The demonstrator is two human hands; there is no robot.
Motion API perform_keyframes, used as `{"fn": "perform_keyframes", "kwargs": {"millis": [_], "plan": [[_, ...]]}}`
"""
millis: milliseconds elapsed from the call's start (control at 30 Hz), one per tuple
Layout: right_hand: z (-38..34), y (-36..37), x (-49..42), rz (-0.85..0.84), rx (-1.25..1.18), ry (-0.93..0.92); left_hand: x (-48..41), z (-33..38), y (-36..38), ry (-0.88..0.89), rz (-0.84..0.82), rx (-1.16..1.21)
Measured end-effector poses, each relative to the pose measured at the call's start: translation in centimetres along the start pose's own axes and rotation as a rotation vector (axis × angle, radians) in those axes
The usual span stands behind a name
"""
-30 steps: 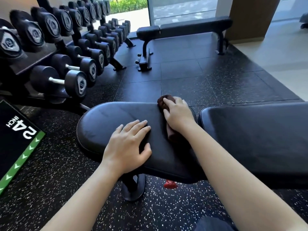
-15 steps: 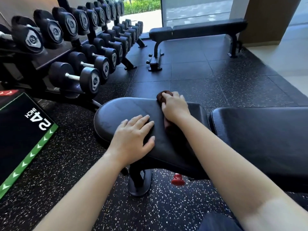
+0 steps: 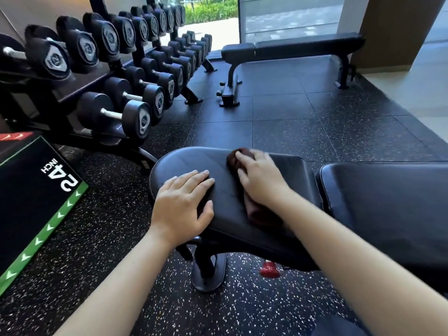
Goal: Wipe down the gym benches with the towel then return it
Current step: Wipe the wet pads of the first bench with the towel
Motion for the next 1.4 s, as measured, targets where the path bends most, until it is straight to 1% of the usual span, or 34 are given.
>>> {"fn": "perform_keyframes", "kwargs": {"millis": [100, 167, 300, 367, 433, 533, 600, 633, 700, 733, 833, 900, 1000, 1133, 1200, 1300, 1400], "plan": [[-0.1, 0.4, -3.8, -0.009, 0.015, 0.04, 0.1, 0.0, 0.0, 0.002, 0.0, -0.002], [-0.5, 0.4, -3.4, -0.001, 0.02, 0.016, 0.2, -0.1, 0.0, -0.011, 0.0, -0.005], [-1.6, 0.5, 3.6, 0.003, -0.066, -0.211, 0.4, 0.0, 0.0, -0.021, 0.009, -0.008], [-1.8, 0.6, 6.2, -0.004, -0.061, -0.262, 0.3, 0.0, 0.0, -0.022, 0.007, -0.007], [-1.8, 0.6, 5.0, -0.018, -0.059, -0.26, 0.3, -0.1, 0.0, -0.03, 0.007, -0.003], [-3.0, 0.9, -0.3, -0.053, -0.081, -0.244, 0.3, 0.1, -0.3, -0.048, 0.013, -0.011], [-3.8, 1.5, -3.6, -0.072, -0.057, -0.187, 0.5, 0.2, -0.4, -0.071, 0.021, -0.016], [-4.0, 1.7, -4.3, -0.072, -0.051, -0.16, 0.8, 0.1, -0.5, -0.083, 0.022, -0.018], [-4.3, 1.9, -3.8, -0.071, -0.064, -0.162, 1.8, -0.2, -0.3, -0.097, 0.023, -0.034], [-4.5, 1.9, -2.5, -0.076, -0.084, -0.197, 2.5, -0.6, -0.1, -0.098, 0.025, -0.047], [-5.9, 2.3, 3.6, -0.081, -0.153, -0.414, 4.2, -2.2, 0.2, -0.102, 0.023, -0.067], [-6.1, 2.5, 5.1, -0.096, -0.165, -0.462, 4.4, -2.7, 0.2, -0.078, 0.019, -0.078], [-6.3, 2.8, 1.0, -0.093, -0.171, -0.398, 4.4, -2.8, 0.5, -0.052, 0.017, -0.091], [-6.6, 4.2, -7.4, -0.07, -0.035, -0.178, 4.6, -3.1, 1.0, -0.089, 0.012, 0.013], [-7.1, 4.7, -8.8, -0.096, 0.005, -0.159, 4.5, -3.2, 1.1, -0.093, 0.015, 0.025], [-7.5, 4.3, -5.8, -0.114, -0.046, -0.252, 4.7, -3.2, 1.1, -0.113, 0.021, 0.056], [-7.7, 3.7, 0.4, -0.127, -0.154, -0.449, 4.8, -3.1, 1.2, -0.165, 0.014, 0.101]]}}
Point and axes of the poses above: each hand's wrist, its own x-axis away from the middle knuckle, its own y-axis out of the palm, z = x × y, the point moved 6 cm from there along -x, towards the middle knuckle, and after that the axes turned 15 degrees about -x, right-handed, at the moved point
